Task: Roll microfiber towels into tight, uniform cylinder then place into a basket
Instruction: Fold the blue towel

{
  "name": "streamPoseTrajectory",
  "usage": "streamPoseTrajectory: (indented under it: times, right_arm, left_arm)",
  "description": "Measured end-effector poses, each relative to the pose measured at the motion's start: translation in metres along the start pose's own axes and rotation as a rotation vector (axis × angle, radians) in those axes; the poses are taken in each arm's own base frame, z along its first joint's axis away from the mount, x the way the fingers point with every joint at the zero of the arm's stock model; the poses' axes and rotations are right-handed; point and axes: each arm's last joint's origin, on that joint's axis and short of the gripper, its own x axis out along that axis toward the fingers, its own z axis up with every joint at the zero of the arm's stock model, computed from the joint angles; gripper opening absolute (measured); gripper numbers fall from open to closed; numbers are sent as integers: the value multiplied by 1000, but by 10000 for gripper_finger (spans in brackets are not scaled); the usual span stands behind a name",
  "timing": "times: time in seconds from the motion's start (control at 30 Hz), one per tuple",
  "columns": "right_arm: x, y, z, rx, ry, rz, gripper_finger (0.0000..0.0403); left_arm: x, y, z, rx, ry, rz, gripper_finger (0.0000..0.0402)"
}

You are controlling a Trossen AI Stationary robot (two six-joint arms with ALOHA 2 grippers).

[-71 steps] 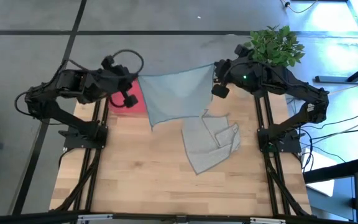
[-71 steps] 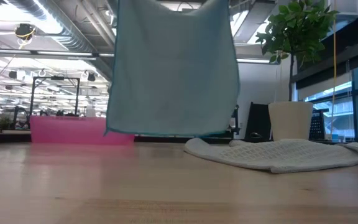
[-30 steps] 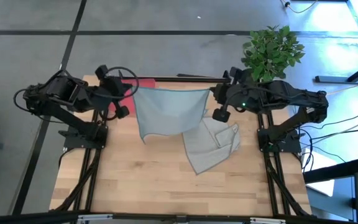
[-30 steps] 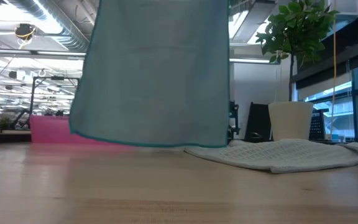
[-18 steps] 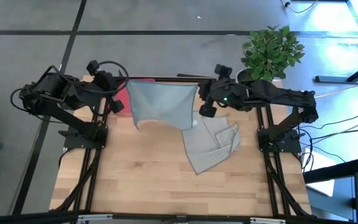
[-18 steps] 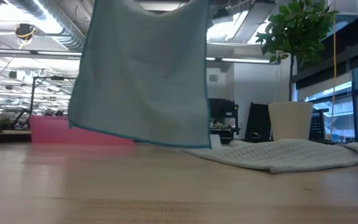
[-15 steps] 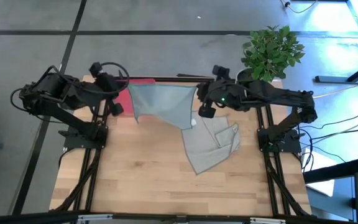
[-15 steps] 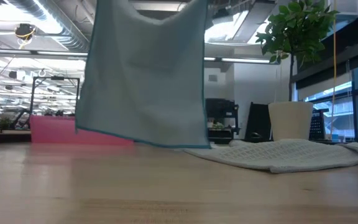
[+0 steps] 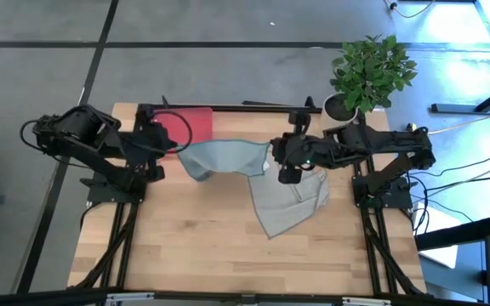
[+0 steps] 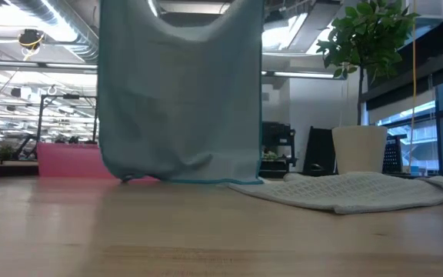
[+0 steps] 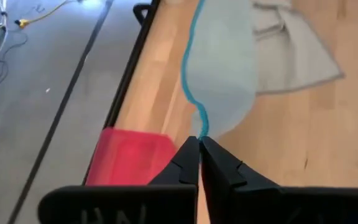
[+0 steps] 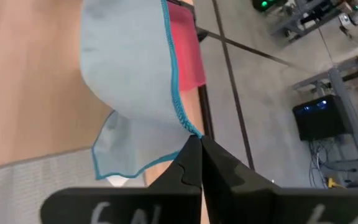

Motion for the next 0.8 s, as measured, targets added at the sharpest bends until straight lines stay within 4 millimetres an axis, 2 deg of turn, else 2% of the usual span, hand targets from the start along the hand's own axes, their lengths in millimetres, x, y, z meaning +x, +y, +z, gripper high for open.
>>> streamPoseTrajectory:
  times: [0.17,0.3,0.5,0.8]
  right_arm:
    - [0,-4,1,5,6,-103,0]
    - [4,-15,-1,-20,44,-242,0]
    - [12,-38,-5,-8,105,-428,0]
    - [25,-67,-11,5,167,-529,0]
  left_arm:
    - [0,4,2,-33,-57,138,0]
    - [0,9,5,-58,-110,270,0]
    - [2,18,14,-75,-161,341,0]
    - [8,37,29,-60,-200,493,0]
